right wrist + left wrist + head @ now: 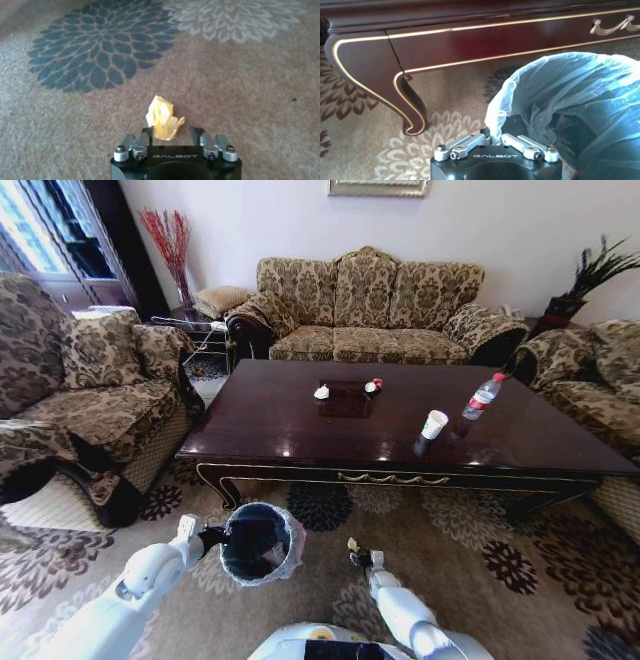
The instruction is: Move to the front of the table and place the trash on the table into the trash bin.
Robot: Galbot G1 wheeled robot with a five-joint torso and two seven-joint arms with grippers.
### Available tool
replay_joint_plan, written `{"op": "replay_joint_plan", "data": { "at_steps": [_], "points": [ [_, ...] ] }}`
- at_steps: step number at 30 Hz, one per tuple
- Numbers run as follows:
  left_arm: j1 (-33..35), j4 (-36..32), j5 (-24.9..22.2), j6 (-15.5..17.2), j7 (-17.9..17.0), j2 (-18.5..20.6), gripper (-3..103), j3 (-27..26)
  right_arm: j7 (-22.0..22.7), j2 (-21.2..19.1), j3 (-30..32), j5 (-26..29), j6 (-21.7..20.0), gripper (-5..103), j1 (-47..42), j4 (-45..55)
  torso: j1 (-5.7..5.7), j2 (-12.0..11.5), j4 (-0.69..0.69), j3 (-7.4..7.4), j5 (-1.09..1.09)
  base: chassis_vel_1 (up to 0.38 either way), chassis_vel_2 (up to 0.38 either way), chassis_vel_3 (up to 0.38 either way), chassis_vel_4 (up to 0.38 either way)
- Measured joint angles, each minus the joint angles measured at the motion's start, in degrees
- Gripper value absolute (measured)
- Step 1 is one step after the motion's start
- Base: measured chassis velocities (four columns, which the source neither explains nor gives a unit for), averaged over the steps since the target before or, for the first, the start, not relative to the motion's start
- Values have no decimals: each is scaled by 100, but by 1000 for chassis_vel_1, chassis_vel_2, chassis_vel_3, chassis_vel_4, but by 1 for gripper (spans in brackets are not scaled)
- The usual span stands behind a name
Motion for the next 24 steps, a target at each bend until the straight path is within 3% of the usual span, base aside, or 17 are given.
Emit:
{"op": "replay_joint_plan", "data": {
  "at_steps": [2, 5, 6, 12, 18, 24],
  "points": [
    [-6, 0, -12, -2, -3, 5, 0, 0, -5, 3, -4, 0, -16, 43, -12, 19, 0, 1, 0, 0, 0, 0, 0, 0, 0],
    [-3, -8, -54, -5, -17, 17, 0, -34, -19, 7, -13, 5, -50, 28, -50, 63, 0, 2, 0, 1, 0, 0, 0, 0, 0],
    [-3, -8, -54, -5, -17, 17, 0, -34, -19, 7, -13, 5, -50, 28, -50, 63, 0, 2, 0, 1, 0, 0, 0, 0, 0],
    [28, -17, -58, -17, -22, 5, 0, -66, -61, -42, -50, 34, -119, 1, -221, 311, 1, 4, 0, 3, 0, 0, 0, 0, 0],
    [37, -28, -57, -18, -24, 5, 0, -66, -89, -164, -95, 80, -191, -2, -512, 797, 2, 6, 1, 3, 0, 0, 0, 0, 0],
    [30, -24, -80, -33, -30, 54, 0, -153, -381, -771, -166, 143, -208, -2, -1691, 3200, 2, 8, -1, 4, 0, 0, 0, 0, 0]
  ]
}}
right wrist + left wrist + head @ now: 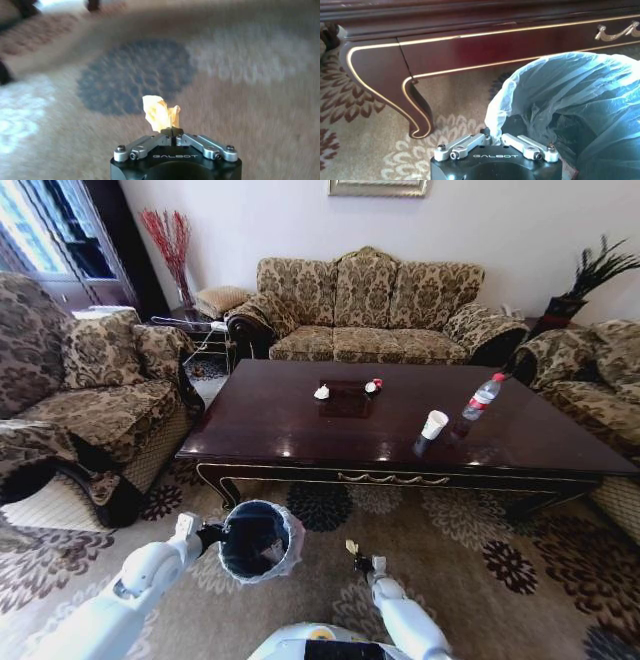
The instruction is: Move to the front of the table and place the trash on the table into the trash bin.
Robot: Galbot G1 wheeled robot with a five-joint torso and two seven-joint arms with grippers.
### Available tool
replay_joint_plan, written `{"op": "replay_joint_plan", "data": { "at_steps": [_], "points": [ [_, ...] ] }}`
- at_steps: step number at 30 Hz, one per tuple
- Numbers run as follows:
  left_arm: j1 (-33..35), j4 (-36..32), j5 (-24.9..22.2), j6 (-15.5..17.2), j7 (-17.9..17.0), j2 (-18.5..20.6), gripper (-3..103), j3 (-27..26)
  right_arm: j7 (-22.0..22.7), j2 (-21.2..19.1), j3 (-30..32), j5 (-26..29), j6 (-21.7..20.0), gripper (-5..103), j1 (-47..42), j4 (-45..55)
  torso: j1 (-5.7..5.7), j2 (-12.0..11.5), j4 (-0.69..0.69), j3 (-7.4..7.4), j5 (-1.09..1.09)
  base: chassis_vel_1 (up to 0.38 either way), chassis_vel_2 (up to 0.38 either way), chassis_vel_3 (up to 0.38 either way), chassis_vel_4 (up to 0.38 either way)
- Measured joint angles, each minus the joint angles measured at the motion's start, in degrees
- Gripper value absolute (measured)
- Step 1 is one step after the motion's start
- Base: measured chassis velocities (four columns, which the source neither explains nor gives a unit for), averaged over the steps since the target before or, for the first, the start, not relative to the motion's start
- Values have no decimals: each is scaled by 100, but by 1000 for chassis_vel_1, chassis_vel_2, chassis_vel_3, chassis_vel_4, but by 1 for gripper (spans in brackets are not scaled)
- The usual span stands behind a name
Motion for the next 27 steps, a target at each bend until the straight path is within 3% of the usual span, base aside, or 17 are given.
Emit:
{"op": "replay_joint_plan", "data": {
  "at_steps": [6, 8, 9, 10, 12, 13, 15, 16, 21, 27],
  "points": [
    [-108, 43, -1, -10, -11, -18, 0, 62, -143, -440, 88, 365, -133, -1, -957, 1748, 0, 0, 3, 0, 3, 0, 0, 0, 0],
    [-151, 87, 1, -10, -32, -22, 0, 70, -489, -684, 233, 782, -11, 0, -1608, 2754, 1, 0, -2, 1, 0, 0, 0, 0, 0],
    [-150, 112, 0, -11, -36, -8, 0, 29, -868, -901, 347, 1098, 187, 0, -2107, 3558, 0, 0, 0, 1, -1, 0, 0, 0, 0],
    [-150, 112, 0, -11, -36, -8, 0, 29, -868, -901, 347, 1098, 187, 0, -2107, 3558, 0, 0, 0, 1, -1, 0, 0, 0, 0],
    [-88, 139, 0, -21, -47, 42, 0, -94, -1555, -1197, 489, 1449, 637, 0, -2794, 4577, 0, 1, -1, 0, 0, 0, 0, 0, 0],
    [-88, 139, 0, -21, -47, 42, 0, -94, -1555, -1197, 489, 1449, 637, 0, -2794, 4577, 0, 1, -1, 0, 0, 0, 0, 0, 0],
    [38, 108, -5, -22, -52, 49, 0, -263, -2074, -1375, 627, 1768, 820, 0, -3151, 5367, 0, 1, -1, 0, -1, 0, 0, 0, 0],
    [92, 67, -13, -22, -55, 50, 0, -323, -2297, -1442, 694, 1953, 843, 0, -3257, 5789, 0, 2, 5, 0, -1, 0, 0, 0, 0],
    [154, -34, -34, -21, -69, 70, 0, -351, -2693, -1568, 522, 2181, 723, 0, -3238, 6640, 1, 2, 0, 1, -2, 0, 0, 0, 0],
    [149, -251, -87, 20, -64, 158, 0, -298, -2472, -1467, -473, 1504, 400, 0, -2268, 6663, 1, 2, 7, 2, 2, 0, 0, 0, 0]
  ]
}}
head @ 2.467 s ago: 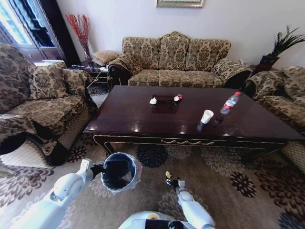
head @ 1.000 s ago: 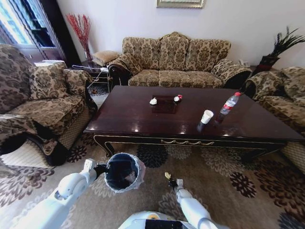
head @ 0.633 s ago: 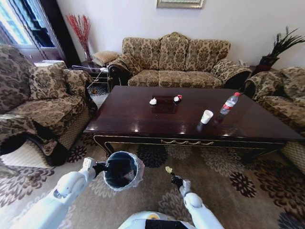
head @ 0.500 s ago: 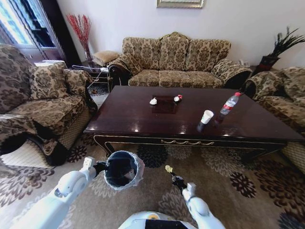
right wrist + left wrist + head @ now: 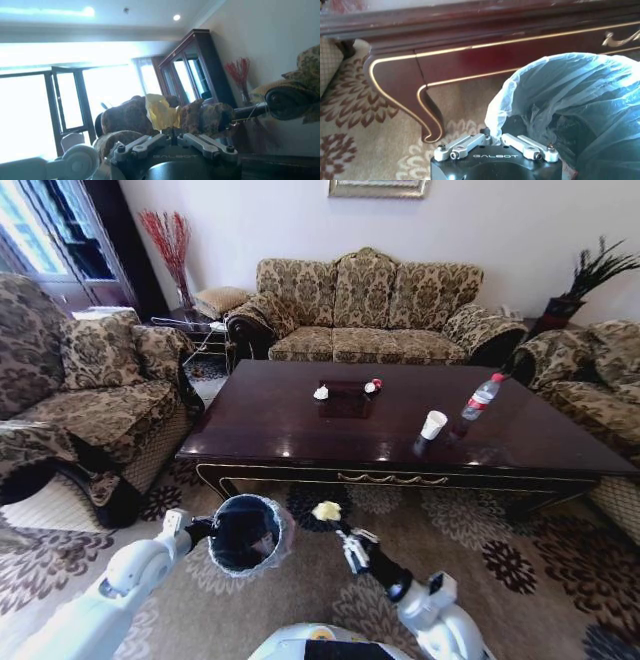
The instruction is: Move to the front of the table and place the trash on the table into the trash bin.
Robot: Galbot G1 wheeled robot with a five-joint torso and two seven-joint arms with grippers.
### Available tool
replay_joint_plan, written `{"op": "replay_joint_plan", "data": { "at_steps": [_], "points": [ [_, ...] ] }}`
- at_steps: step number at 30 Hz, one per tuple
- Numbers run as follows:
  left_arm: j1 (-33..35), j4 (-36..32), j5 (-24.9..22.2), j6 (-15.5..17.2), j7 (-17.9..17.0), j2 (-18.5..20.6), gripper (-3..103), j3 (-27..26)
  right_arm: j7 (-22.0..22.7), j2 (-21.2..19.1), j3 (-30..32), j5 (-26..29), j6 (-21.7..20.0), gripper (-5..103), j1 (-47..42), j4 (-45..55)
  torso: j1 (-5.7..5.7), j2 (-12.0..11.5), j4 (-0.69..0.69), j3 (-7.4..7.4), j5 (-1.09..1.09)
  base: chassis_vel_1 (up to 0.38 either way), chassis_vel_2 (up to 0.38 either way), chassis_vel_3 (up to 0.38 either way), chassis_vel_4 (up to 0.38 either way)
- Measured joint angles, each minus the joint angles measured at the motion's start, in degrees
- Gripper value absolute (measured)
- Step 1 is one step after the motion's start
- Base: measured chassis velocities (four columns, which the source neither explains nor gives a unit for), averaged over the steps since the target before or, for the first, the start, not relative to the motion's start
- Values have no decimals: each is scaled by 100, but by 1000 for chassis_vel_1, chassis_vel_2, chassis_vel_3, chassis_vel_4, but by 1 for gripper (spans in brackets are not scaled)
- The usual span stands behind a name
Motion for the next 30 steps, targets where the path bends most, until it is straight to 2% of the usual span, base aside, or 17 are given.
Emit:
{"op": "replay_joint_plan", "data": {
  "at_steps": [3, 4, 6, 7, 10, 13, 18, 21, 23, 24, 25, 30],
  "points": [
    [-165, -151, -129, 43, 1, 169, 0, 180, 409, 91, -363, -364, -168, 0, 224, -170, 2, 0, -10, 0, -2, 0, 0, 0, 0],
    [-165, -151, -129, 43, 1, 169, 0, 180, 409, 91, -363, -364, -168, 0, 224, -170, 2, 0, -10, 0, -2, 0, 0, 0, 0],
    [-202, -287, -192, 57, 1, 253, 0, 267, 703, 116, -654, -670, -224, 0, 292, -338, 1, 0, -14, 0, -4, 0, 0, 0, 0],
    [-129, -400, -197, 63, -1, 262, 0, 264, 871, 150, -837, -897, -231, 0, 374, -454, 1, 0, -10, 1, -2, 0, 0, 0, 0],
    [-16, -554, -198, 80, 0, 256, 0, 255, 1077, 216, -1091, -1102, -246, 0, 481, -554, 1, 0, -2, 0, -2, 0, 0, 0, 0],
    [58, -682, -196, 92, -2, 244, 0, 254, 1194, 290, -1253, -1210, -267, -3, 525, -573, 1, 0, -3, 0, -2, 0, 0, 0, 0],
    [180, -842, -175, 104, -1, 239, 0, 236, 1235, 335, -1341, -1363, -275, 3, 494, -567, 1, 0, -7, 0, -2, 0, 0, 0, 0],
    [247, -889, -148, 106, 0, 233, 0, 197, 1212, 319, -1324, -1375, -260, 13, 439, -507, 1, 0, -7, 0, -2, 0, 0, 0, 0],
    [262, -896, -136, 106, 1, 230, 0, 190, 1206, 317, -1310, -1375, -249, 13, 427, -487, 0, 0, -7, 0, -2, 0, 0, 0, 0],
    [278, -903, -116, 106, 4, 225, 0, 183, 1199, 314, -1289, -1372, -231, 18, 410, -467, 0, 0, -6, 0, -2, 0, 0, 0, 0],
    [278, -903, -116, 106, 4, 225, 0, 183, 1199, 314, -1289, -1372, -231, 18, 410, -467, 0, 0, -6, 0, -2, 0, 0, 0, 0],
    [315, -906, -49, 106, -12, 166, 0, 51, 1079, 255, -1024, -1165, -22, 44, 239, -183, 0, 0, -6, 0, -2, 0, 0, 0, 0]
  ]
}}
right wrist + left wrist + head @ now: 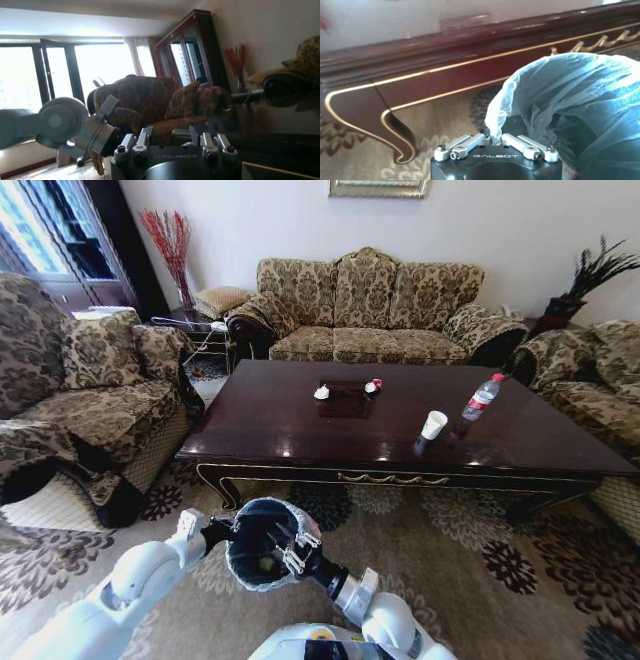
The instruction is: Move to the front of the table and place the trash on the table into the trash bin.
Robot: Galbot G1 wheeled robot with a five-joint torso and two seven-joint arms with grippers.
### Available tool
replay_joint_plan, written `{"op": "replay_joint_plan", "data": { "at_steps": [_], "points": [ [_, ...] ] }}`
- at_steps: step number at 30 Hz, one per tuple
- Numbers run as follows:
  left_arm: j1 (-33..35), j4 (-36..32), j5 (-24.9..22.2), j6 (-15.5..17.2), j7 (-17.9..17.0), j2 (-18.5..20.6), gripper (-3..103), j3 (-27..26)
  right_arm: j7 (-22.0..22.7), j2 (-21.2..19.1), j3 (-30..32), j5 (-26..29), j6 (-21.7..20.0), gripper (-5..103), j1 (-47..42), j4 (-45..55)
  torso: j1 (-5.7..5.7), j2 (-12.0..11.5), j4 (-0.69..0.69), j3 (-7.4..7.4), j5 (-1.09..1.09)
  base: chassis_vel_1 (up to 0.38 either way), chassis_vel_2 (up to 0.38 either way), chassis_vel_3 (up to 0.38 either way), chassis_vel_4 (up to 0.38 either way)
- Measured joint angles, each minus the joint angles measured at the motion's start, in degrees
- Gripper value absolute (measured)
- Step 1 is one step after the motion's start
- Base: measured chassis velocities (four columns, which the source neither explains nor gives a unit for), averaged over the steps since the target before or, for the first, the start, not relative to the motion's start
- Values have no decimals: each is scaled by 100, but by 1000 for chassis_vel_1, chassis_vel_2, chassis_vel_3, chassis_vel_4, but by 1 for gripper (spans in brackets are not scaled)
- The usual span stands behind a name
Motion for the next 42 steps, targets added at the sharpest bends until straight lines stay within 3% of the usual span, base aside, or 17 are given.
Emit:
{"op": "replay_joint_plan", "data": {
  "at_steps": [3, 5, 9, 11, 12, 14, 15, 18, 21, 33, 42],
  "points": [
    [-12, -18, 41, 0, 5, -14, 0, -119, 127, -51, 236, 125, 23, 50, -107, 305, 0, 0, 0, 0, 1, 0, 0, 0, 0],
    [-21, -98, -15, 2, 3, 7, 0, -204, 332, -93, 479, 283, 30, 61, -176, 585, 0, 0, 0, 0, 0, 0, 0, 0, 0],
    [-39, -217, -79, 13, -24, 53, 0, -302, 650, -101, 936, 521, 0, 71, -256, 948, 0, 0, -1, 0, 1, 0, 0, 0, 0],
    [-37, -352, -97, 33, -73, 85, 0, -404, 1206, -47, 1383, 658, -143, 82, -333, 1235, 0, 0, -1, 0, 1, 0, 0, 0, 0],
    [-37, -352, -97, 33, -73, 85, 0, -404, 1206, -47, 1383, 658, -143, 82, -333, 1235, 0, 0, -1, 0, 1, 0, 0, 0, 0],
    [-9, -493, -244, 21, -119, 122, 0, -548, 1894, 59, 1709, 785, -236, 93, -388, 1304, 0, 0, 0, 0, 0, 0, 0, 0, 0],
    [-9, -493, -244, 21, -119, 122, 0, -548, 1894, 59, 1709, 785, -236, 93, -388, 1304, 0, 0, 0, 0, 0, 0, 0, 0, 0],
    [24, -629, -583, -103, -248, 229, 0, -737, 2649, 287, 1935, 826, -478, 99, -426, 1245, 0, 1, -1, 0, 2, 0, 0, 0, 0],
    [49, -630, -726, -209, -320, 291, 0, -809, 2914, 388, 1951, 778, -575, 100, -447, 1166, 0, 1, -1, 0, 1, 0, 0, 0, 0],
    [228, -691, -738, -252, -299, 433, 0, -940, 3004, 584, 1842, 636, -607, 100, -525, 1060, 62, 152, -2, 88, -1, 0, 0, 0, 0],
    [627, -795, -937, -255, -229, 1054, 0, -1453, 3035, 714, 1801, 410, -614, 100, -452, 875, 168, 409, -1, 241, 1, 0, 0, 0, 0]
  ]
}}
